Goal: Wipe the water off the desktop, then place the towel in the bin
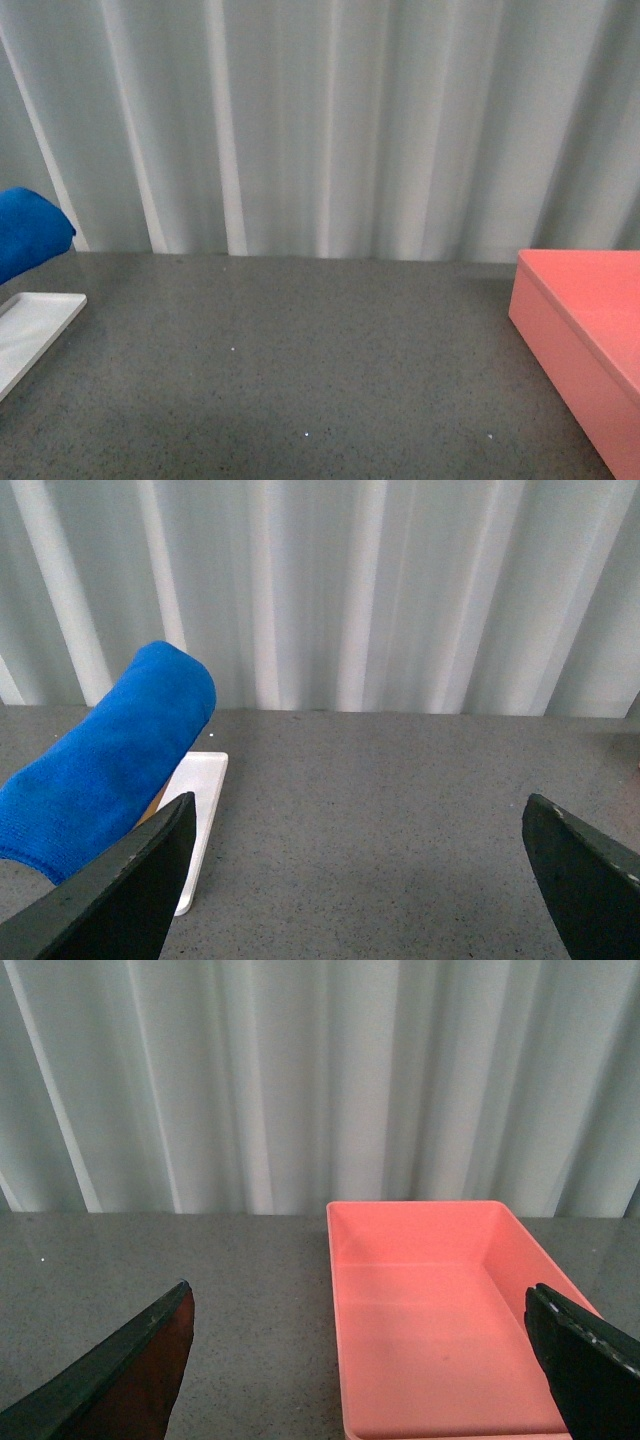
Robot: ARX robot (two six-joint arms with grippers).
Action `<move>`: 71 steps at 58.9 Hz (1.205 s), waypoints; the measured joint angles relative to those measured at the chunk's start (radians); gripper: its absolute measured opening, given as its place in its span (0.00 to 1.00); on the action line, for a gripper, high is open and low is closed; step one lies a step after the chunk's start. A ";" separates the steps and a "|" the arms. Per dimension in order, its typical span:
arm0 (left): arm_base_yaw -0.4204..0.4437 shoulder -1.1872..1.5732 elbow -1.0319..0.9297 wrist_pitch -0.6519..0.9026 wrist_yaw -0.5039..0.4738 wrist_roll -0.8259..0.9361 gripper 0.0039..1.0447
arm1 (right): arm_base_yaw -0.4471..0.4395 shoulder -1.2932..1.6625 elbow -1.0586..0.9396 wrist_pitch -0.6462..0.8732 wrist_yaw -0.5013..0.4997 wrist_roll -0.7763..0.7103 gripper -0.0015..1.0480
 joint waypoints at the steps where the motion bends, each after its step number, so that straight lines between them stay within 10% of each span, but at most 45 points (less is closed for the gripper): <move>1: 0.000 0.000 0.000 0.000 0.000 0.000 0.94 | 0.000 0.000 0.000 0.000 0.000 0.000 0.93; 36: 0.012 0.021 0.010 -0.037 0.034 -0.032 0.94 | 0.000 0.000 0.000 0.000 0.000 0.000 0.93; 43: 0.059 0.276 0.161 -0.349 0.225 -0.249 0.94 | 0.000 -0.001 0.000 0.000 -0.002 0.000 0.93; 58: 0.052 0.905 0.496 -0.001 0.218 -0.267 0.94 | 0.001 -0.001 0.000 0.000 0.000 0.000 0.93; 71: 0.071 1.534 1.029 -0.158 0.173 -0.084 0.94 | 0.001 -0.001 0.000 0.000 0.000 0.000 0.93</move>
